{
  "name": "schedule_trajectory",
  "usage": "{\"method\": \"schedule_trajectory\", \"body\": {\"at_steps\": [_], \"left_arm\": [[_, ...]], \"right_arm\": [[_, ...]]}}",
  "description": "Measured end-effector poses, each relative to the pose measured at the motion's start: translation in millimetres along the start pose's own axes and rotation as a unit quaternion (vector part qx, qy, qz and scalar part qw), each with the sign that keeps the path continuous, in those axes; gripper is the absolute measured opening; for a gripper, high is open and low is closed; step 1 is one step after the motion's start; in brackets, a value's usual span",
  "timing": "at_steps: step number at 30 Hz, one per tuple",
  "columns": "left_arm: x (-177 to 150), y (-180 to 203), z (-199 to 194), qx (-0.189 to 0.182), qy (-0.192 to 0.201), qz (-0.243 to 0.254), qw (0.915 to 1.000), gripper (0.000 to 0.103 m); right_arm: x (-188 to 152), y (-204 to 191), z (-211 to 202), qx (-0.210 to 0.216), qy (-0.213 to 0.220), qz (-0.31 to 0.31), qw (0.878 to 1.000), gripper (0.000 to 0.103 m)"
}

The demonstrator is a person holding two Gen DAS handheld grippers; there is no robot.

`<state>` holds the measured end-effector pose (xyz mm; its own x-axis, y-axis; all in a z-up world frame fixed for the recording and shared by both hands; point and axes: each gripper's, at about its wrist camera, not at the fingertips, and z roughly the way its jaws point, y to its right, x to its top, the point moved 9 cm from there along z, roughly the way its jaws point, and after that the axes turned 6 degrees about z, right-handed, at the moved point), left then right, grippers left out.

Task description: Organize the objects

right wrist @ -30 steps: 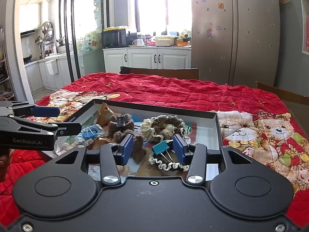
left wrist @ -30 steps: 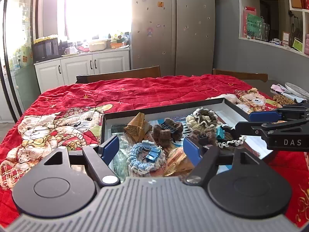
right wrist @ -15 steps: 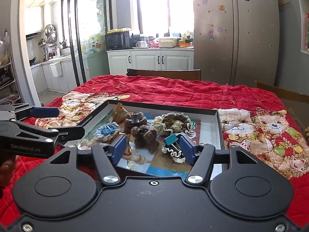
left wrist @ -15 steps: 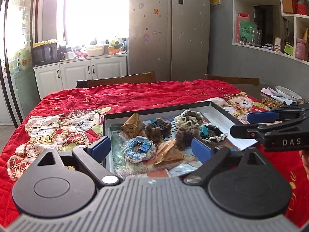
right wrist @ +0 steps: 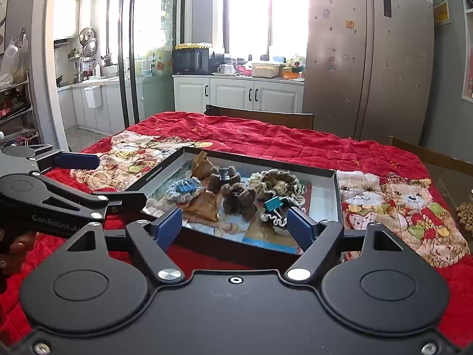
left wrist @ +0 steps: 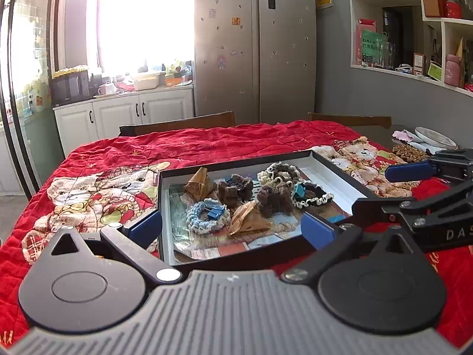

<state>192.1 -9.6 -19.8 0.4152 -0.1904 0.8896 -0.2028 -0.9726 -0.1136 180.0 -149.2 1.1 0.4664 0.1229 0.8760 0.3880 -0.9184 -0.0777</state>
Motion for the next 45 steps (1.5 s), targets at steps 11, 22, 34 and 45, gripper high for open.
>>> {"method": "schedule_trajectory", "body": {"at_steps": [11, 22, 34, 45], "left_arm": [[-12.7, 3.1, -17.3, -0.005, -0.004, -0.006, 1.0000, 0.103], [-24.9, 9.5, -35.6, -0.008, -0.004, -0.004, 1.0000, 0.103], [-38.9, 9.8, -47.1, 0.001, -0.013, -0.002, 0.9999, 0.103], [-48.9, 15.3, -51.9, 0.004, -0.019, -0.013, 0.9997, 0.103]], "right_arm": [[-18.3, -6.2, -19.8, -0.005, -0.012, -0.006, 1.000, 0.082], [-33.6, 2.0, -40.8, -0.034, -0.023, 0.020, 0.999, 0.085], [-45.7, 1.6, -51.5, -0.068, -0.029, 0.030, 0.997, 0.089], [-63.7, 4.2, -51.0, -0.078, -0.044, 0.046, 0.995, 0.091]]}}
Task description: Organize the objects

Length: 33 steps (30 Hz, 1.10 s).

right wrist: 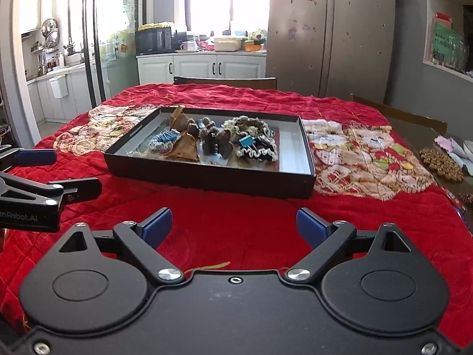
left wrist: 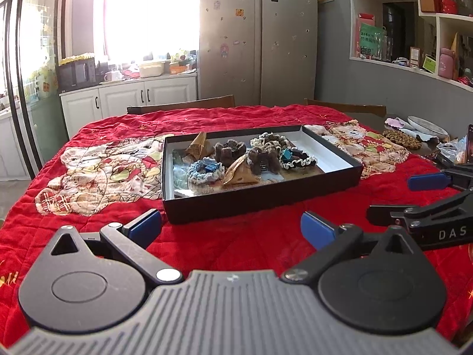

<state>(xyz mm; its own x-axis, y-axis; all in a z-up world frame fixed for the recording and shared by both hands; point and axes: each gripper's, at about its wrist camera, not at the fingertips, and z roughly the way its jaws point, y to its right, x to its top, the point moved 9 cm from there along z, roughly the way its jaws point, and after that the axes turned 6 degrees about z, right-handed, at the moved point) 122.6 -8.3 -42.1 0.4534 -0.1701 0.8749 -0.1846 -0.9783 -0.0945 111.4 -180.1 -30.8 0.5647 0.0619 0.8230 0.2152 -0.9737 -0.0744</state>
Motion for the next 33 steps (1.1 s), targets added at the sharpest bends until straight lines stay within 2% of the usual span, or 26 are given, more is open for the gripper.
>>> {"method": "schedule_trajectory", "body": {"at_steps": [19, 33], "left_arm": [[-10.1, 3.3, 1.1, 0.003, -0.011, -0.012, 0.9999, 0.103], [-11.5, 4.6, 1.7, 0.003, -0.017, -0.015, 0.9997, 0.103]], "right_arm": [[-15.6, 6.2, 11.7, -0.009, -0.025, 0.016, 1.000, 0.092], [-16.3, 6.6, 10.9, -0.009, -0.026, 0.017, 0.999, 0.092]]}}
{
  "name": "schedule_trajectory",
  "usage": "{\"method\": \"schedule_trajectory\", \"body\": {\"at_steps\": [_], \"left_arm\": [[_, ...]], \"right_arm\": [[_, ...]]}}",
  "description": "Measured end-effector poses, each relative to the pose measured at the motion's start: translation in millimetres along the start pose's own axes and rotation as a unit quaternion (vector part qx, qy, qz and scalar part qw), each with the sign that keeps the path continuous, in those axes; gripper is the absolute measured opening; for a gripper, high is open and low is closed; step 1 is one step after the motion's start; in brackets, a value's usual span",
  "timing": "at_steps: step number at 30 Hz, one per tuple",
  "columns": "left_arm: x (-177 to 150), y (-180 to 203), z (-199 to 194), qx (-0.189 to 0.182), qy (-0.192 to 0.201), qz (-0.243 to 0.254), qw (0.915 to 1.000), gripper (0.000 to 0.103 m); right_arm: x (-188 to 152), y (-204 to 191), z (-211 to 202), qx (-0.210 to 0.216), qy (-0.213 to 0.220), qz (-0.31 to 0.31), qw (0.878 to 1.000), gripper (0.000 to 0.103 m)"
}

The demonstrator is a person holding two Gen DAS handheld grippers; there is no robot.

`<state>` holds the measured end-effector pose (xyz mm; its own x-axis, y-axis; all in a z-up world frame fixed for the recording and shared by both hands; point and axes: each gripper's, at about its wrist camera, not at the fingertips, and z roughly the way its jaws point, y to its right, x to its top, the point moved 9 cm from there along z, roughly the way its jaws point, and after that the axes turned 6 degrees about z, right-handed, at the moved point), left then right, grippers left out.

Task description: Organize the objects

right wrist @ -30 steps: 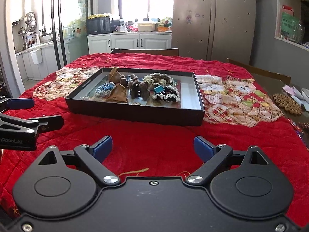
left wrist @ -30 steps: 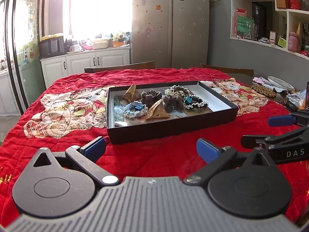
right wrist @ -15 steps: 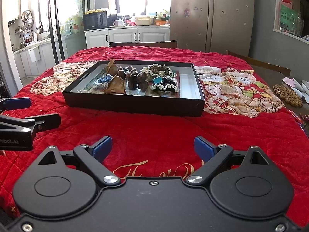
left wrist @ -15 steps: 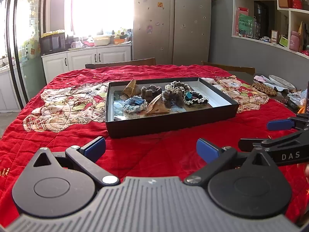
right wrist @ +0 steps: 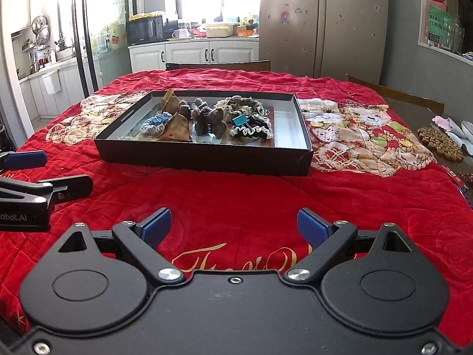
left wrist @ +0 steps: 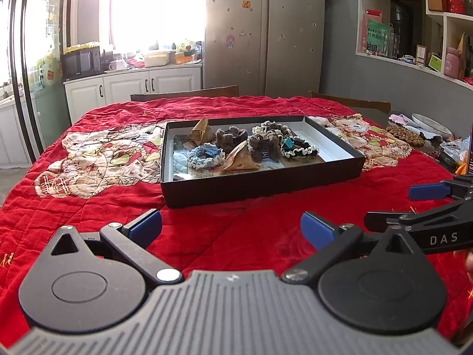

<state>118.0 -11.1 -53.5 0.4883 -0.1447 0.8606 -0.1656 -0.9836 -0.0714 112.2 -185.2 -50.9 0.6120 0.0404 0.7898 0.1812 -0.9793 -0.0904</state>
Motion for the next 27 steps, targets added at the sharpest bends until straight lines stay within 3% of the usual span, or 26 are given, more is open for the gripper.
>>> {"method": "schedule_trajectory", "body": {"at_steps": [23, 27], "left_arm": [[-4.5, 8.4, 3.5, -0.010, -0.015, 0.015, 0.9997, 0.103], [-2.4, 9.1, -0.1, -0.014, 0.002, 0.015, 0.9998, 0.103]], "right_arm": [[-2.8, 0.7, 2.9, -0.001, -0.006, 0.003, 1.000, 0.092], [-3.3, 1.3, 4.9, 0.001, -0.009, 0.006, 1.000, 0.092]]}}
